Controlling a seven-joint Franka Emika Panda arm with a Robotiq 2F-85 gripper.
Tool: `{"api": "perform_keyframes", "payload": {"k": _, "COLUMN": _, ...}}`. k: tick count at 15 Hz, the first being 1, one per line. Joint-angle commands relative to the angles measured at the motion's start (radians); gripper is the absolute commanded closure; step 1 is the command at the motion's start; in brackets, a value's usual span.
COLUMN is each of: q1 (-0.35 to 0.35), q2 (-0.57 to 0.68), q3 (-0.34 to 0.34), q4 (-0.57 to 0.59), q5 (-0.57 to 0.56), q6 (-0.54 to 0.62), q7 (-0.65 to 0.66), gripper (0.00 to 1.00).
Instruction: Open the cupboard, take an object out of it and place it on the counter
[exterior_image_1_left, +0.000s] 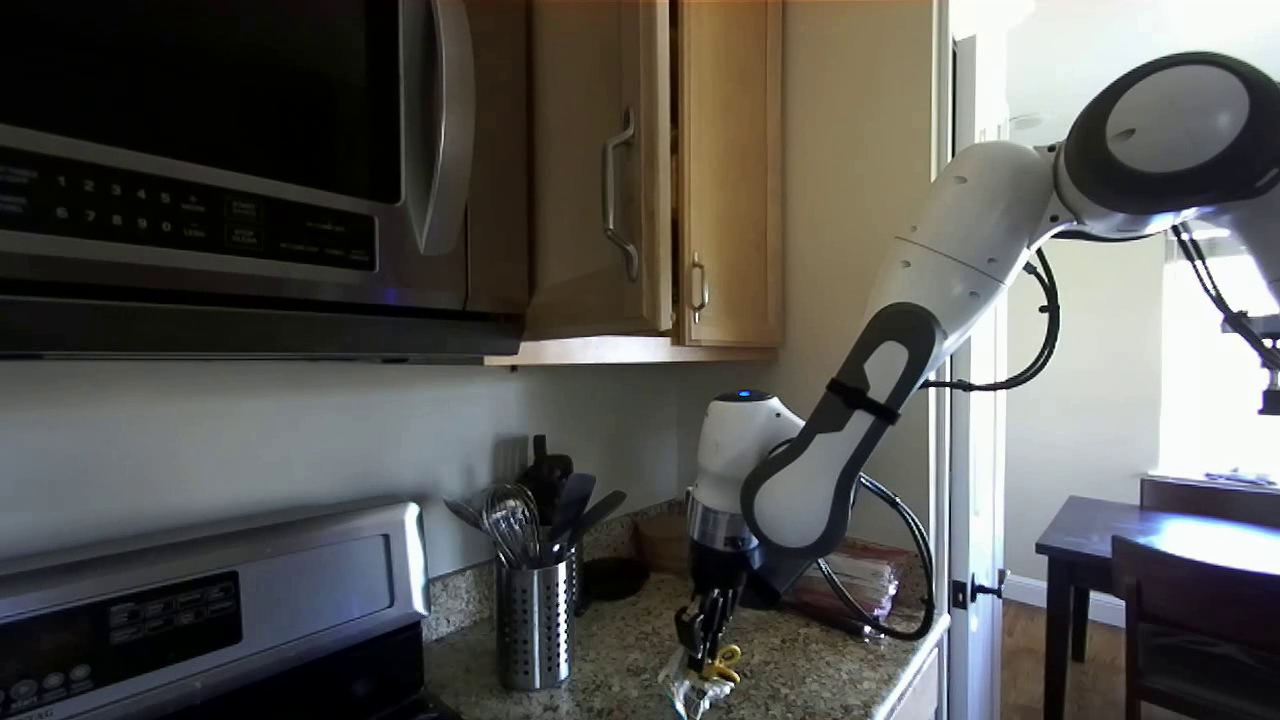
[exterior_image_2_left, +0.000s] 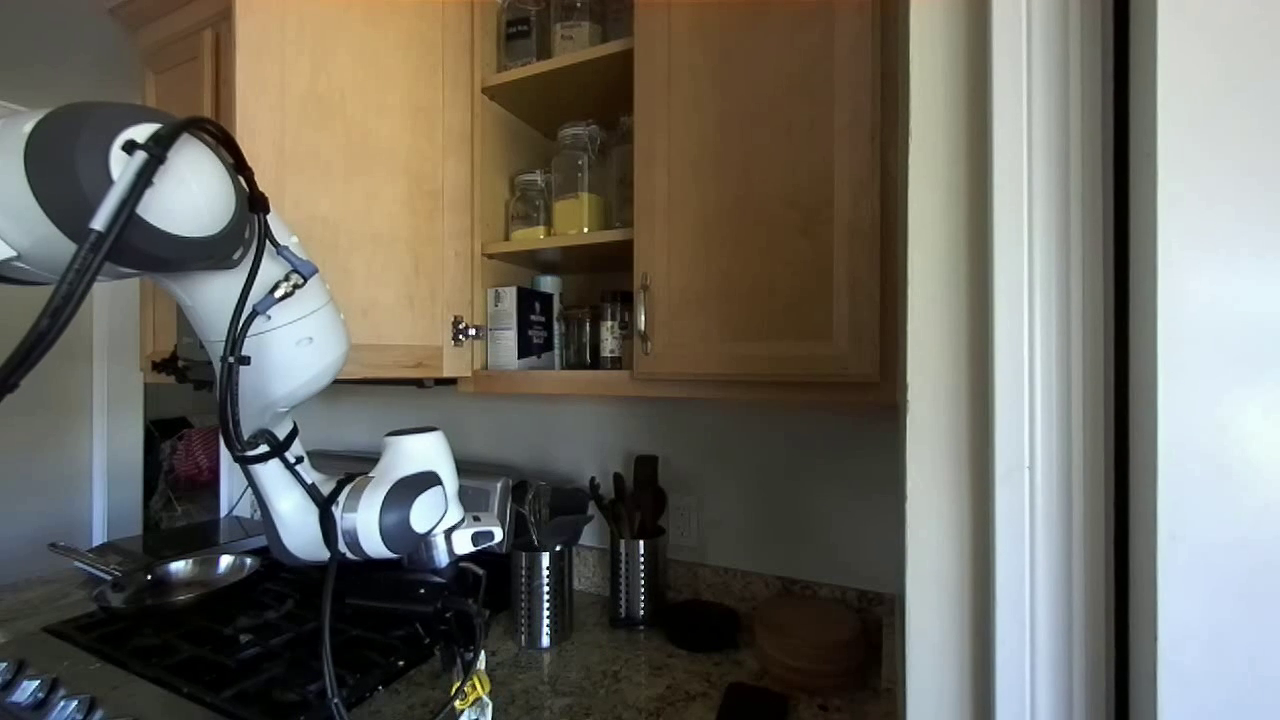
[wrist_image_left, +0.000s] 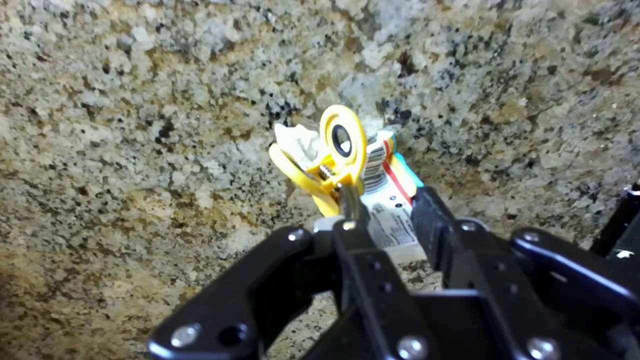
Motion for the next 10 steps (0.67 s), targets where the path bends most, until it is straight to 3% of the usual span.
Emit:
{"api": "perform_keyframes", "payload": {"k": 1, "q1": 0.022, "q2": -0.051, "q3": -0.039, "q4": -0.003, "q5": -0.034, "q6": -0.024, "q7": 0.026, "gripper": 0.35}}
{"api": "perform_keyframes", "payload": {"k": 6, "q1": 0.004, "q2": -0.173, "q3": -0.038, "q4": 0.002, "q5": -0.038, "q6": -0.080, "q7": 0.008, "gripper": 0.04}}
{"api": "perform_keyframes", "payload": {"k": 10, "q1": -0.019, "q2": -0.301, "q3": 0.007, "q4": 0.001, "q5": -0.005, "q6": -0.159, "q7": -0.011, "gripper": 0.00}}
